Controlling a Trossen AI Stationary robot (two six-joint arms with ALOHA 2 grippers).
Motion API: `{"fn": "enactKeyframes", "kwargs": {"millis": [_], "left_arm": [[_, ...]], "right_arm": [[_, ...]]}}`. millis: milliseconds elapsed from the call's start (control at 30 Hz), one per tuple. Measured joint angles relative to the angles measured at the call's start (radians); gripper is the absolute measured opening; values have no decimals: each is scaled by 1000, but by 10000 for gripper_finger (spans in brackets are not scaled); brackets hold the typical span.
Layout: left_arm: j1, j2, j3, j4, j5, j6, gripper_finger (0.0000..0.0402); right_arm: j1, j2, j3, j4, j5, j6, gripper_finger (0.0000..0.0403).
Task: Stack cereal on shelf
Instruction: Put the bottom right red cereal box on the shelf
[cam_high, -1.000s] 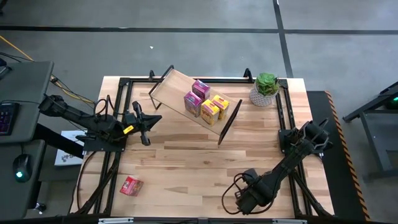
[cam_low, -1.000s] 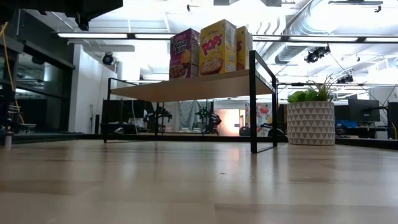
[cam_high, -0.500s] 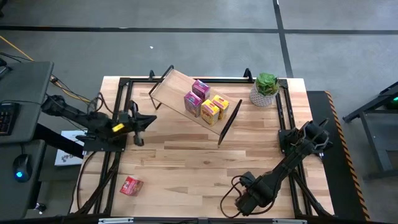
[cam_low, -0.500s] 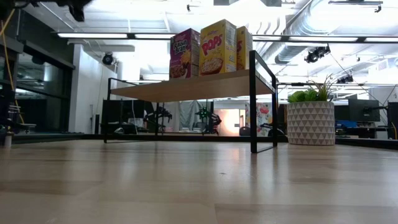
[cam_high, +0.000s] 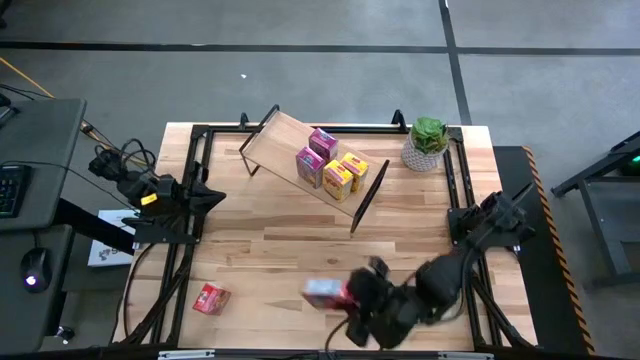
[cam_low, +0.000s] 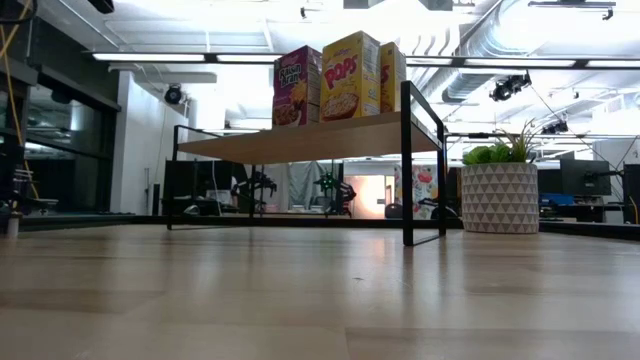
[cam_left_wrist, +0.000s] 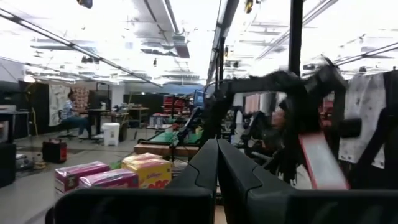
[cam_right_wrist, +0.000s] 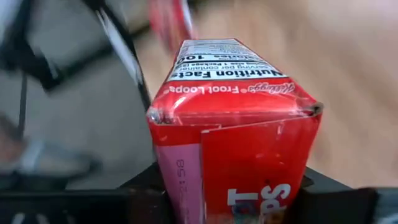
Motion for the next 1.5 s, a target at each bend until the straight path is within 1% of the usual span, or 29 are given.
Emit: {"fn": "enactKeyframes", "kwargs": {"millis": [67, 167, 233, 333, 400, 467, 633, 700, 767, 867, 967, 1067, 1100, 1167, 1233, 1300, 1367, 1433, 1500], "left_arm": [[-10, -2, 0, -1, 0, 0, 1], [-20, -1, 0, -2, 0, 0, 1], [-24, -1, 0, -2, 0, 0, 0], [-24, -1, 0, -6, -1, 0, 1], [-24, -1, 0, -10, 0, 0, 1], [-24, -1, 0, -19, 0, -2, 1], [-24, -1, 0, -24, -1, -1, 3], [-24, -1, 0, -24, -6, 0, 3], [-22, -1, 0, -23, -12, 27, 3], [-22, 4, 0, -18, -40, 114, 3], [-22, 21, 0, -19, -151, 185, 4], [-22, 36, 0, -9, -278, 264, 22], [-22, 40, 0, -3, -304, 293, 32], [-22, 47, 0, 3, -320, 331, 61], [-22, 52, 0, 4, -303, 348, 98], [-22, 62, 0, 4, -263, 349, 139], [-22, 74, 0, 13, -220, 351, 181], [-22, 91, 0, 53, -190, 357, 221], [-22, 114, 0, 83, -184, 336, 255]], "right_arm": [[-34, 0, 67, 46, 81, -187, 145], [-102, 0, 142, 141, 157, -450, 145], [-160, 0, 175, 212, 178, -593, 145], [-266, 0, 203, 308, 157, -765, 146], [-341, 0, 214, 361, 149, -833, 146], [-415, 0, 228, 366, 150, -870, 146], [-586, 0, 234, 359, 142, -878, 146], [-642, 0, 234, 359, 91, -880, 146], [-685, 0, 234, 357, -1, -886, 146], [-736, 0, 234, 341, -151, -912, 146], [-771, 0, 234, 306, -292, -943, 146], [-790, 0, 234, 263, -426, -966, 146], [-791, 0, 234, 249, -471, -966, 146], [-787, 0, 234, 223, -570, -960, 146], [-772, 0, 234, 199, -663, -940, 146], [-743, 0, 234, 167, -727, -940, 146], [-706, 0, 234, 108, -735, -945, 146], [-667, 0, 234, 44, -712, -964, 146], [-630, 0, 233, -22, -684, -965, 146]]}}
